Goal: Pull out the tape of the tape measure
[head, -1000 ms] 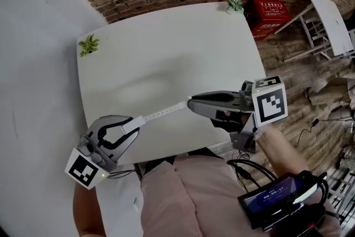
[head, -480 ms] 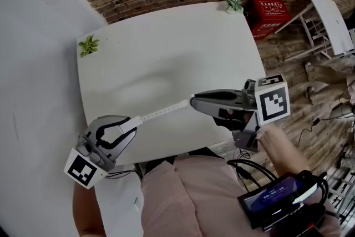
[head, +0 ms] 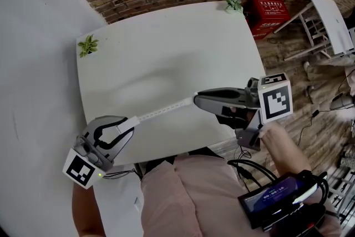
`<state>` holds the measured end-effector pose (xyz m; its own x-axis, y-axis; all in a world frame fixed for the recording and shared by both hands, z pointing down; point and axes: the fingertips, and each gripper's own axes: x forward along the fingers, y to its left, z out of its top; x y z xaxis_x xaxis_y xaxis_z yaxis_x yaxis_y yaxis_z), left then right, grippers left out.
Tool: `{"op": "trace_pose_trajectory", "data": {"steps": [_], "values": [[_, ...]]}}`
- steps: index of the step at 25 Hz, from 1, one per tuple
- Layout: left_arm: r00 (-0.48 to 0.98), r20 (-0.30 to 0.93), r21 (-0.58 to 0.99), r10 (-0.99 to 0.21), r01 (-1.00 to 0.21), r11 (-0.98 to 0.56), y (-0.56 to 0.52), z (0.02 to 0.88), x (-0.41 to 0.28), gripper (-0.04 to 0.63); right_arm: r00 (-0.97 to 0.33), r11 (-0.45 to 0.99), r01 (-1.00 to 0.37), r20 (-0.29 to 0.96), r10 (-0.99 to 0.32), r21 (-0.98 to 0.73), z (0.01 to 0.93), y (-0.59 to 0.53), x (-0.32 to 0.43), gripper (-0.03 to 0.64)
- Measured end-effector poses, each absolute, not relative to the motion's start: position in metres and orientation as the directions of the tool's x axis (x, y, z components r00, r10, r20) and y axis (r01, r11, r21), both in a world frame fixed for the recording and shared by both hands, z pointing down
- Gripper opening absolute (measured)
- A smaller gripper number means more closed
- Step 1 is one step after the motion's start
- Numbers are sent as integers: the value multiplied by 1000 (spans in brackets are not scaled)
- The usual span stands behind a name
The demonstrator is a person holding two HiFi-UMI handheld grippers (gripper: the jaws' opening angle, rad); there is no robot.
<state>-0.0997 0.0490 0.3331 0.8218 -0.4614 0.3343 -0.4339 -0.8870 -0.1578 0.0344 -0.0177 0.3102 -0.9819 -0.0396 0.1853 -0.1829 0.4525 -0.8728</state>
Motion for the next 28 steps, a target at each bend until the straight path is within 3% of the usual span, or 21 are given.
{"op": "trace_pose_trajectory", "data": {"steps": [28], "values": [[805,367,-153,-467,-443,-883,51,340,-113,101,-974,459,-222,215,-70,-860,311,-26,51,34]]}}
